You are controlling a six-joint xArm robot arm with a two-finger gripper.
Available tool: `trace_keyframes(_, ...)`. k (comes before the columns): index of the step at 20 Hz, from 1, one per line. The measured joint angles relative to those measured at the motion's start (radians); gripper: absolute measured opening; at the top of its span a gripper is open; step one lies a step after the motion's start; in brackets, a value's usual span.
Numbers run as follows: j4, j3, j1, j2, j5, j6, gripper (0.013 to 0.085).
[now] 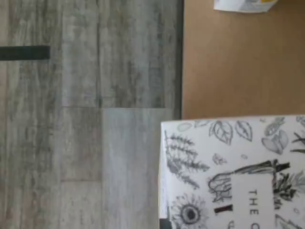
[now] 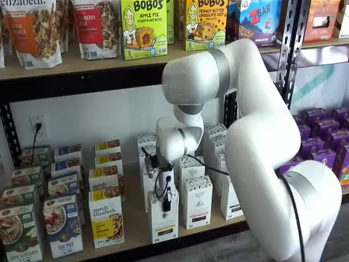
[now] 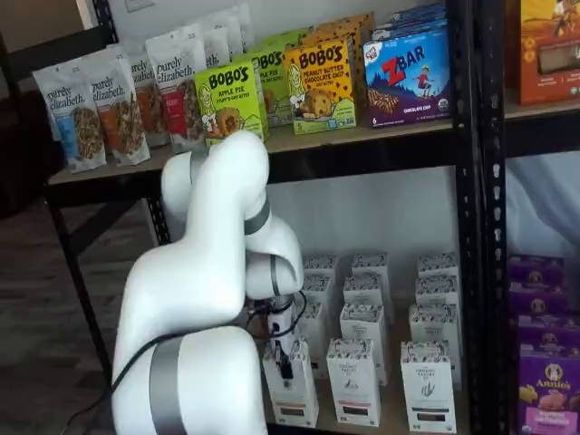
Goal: Pick up the white box with a yellow strip in the middle, on the bottom shelf, the fourth box from the left
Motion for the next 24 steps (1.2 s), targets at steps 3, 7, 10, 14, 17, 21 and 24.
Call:
trace_keyframes(3,0.004,0.068,0.008,-0.039,-0.031,0.004,0.045)
trace_keyframes(7,0.0,0.183,0.028,-0.106,-0.079,0.025,0.045)
trace_keyframes(10,0.005,0.257,0.041,-0.152,-0.105,0.033,0.045)
trace_keyframes(14,0.03,0.372,0.06,-0.235,-0.14,0.027,0.045)
trace_keyframes(17,0.013,0.452,0.071,-0.308,-0.147,0.054,0.045)
trace_keyframes(21,0.012,0.539,0.08,-0.398,-0.143,0.065,0.045)
trace_keyframes(24,0.013,0.602,0.084,-0.472,-0.122,0.069,0.045)
